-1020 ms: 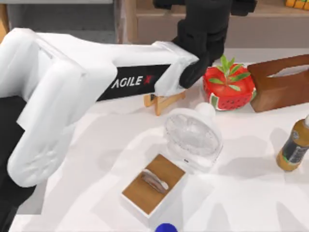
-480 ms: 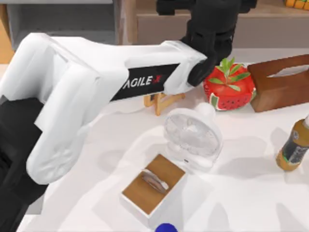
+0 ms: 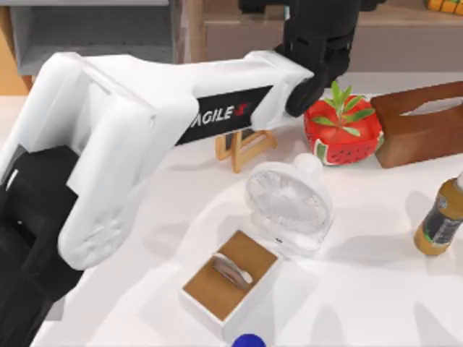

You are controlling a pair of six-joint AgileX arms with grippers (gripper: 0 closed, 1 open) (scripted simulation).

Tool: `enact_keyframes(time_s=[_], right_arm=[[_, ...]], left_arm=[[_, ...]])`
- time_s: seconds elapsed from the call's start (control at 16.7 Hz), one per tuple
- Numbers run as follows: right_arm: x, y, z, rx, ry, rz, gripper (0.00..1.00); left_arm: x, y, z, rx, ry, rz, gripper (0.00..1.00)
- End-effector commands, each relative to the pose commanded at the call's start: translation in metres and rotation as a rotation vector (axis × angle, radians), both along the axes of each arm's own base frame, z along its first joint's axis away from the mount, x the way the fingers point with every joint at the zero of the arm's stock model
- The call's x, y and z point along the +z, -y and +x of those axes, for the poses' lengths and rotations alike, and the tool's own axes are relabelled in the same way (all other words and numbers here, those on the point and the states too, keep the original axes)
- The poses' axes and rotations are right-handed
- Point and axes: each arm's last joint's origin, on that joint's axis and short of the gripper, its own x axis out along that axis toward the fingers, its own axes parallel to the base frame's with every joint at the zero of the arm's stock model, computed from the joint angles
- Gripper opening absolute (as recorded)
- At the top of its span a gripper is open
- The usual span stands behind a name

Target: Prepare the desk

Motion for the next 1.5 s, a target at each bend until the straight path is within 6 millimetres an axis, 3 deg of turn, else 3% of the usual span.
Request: enact_keyframes(time_s=[0.12,0.9,1.5], right_arm=[[0.0000,0.0000,0.0000,0.000,0.000,0.000,1.00],[0.0000,0.0000,0.0000,0.000,0.000,0.000,1.00],[0.0000,0.0000,0.0000,0.000,0.000,0.000,1.00]], left_arm=[[0.0000,0.0000,0.0000,0.000,0.000,0.000,1.00],[0.0000,0.0000,0.0000,0.000,0.000,0.000,0.02],[0.0011,0.0016,-0.0022,-0.004,0.001,0.001,0.00]])
